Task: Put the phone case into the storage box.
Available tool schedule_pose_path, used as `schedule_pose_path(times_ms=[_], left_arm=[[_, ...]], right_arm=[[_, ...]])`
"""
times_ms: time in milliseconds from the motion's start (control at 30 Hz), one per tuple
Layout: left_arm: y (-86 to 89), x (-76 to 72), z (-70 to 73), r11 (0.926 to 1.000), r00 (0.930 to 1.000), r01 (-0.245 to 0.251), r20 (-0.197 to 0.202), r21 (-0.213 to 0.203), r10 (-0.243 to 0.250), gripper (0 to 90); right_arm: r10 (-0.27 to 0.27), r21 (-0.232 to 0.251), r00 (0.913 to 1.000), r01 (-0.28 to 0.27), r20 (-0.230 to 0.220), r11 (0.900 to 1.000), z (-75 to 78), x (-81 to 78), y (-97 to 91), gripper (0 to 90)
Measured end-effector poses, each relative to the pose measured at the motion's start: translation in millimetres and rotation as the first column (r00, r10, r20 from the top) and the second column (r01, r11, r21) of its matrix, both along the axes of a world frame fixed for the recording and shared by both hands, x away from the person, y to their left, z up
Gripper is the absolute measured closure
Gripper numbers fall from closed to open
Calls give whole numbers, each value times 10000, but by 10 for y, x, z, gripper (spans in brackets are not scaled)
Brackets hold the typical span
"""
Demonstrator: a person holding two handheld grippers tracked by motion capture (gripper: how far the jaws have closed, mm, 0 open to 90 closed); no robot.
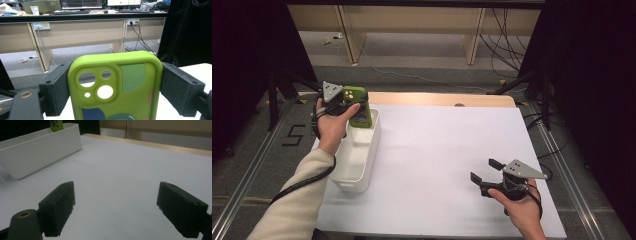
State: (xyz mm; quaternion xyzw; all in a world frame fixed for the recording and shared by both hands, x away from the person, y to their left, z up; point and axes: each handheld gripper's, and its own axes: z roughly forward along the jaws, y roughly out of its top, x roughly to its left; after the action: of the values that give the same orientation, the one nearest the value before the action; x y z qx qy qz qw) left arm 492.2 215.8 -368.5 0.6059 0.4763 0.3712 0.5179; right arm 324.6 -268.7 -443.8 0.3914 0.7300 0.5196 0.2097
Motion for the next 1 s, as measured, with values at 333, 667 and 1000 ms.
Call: schedule_pose_path(times_ms=[333,667,1000], left_arm=[[-1,24,-26,10000,10000,-32,-55,46,32,163],[1,42,-50,9999,9999,-49,-106,95,50,162],[5,66,-79,10000,9999,-58,-153,74,59,162]], right_arm=[[-3,-17,10000,3,5,10000,-1,1,-2,162],[20,25,10000,-20,-1,10000,-3,3,-2,162],[19,20,10000,-19,-3,10000,-6,3,2,162]])
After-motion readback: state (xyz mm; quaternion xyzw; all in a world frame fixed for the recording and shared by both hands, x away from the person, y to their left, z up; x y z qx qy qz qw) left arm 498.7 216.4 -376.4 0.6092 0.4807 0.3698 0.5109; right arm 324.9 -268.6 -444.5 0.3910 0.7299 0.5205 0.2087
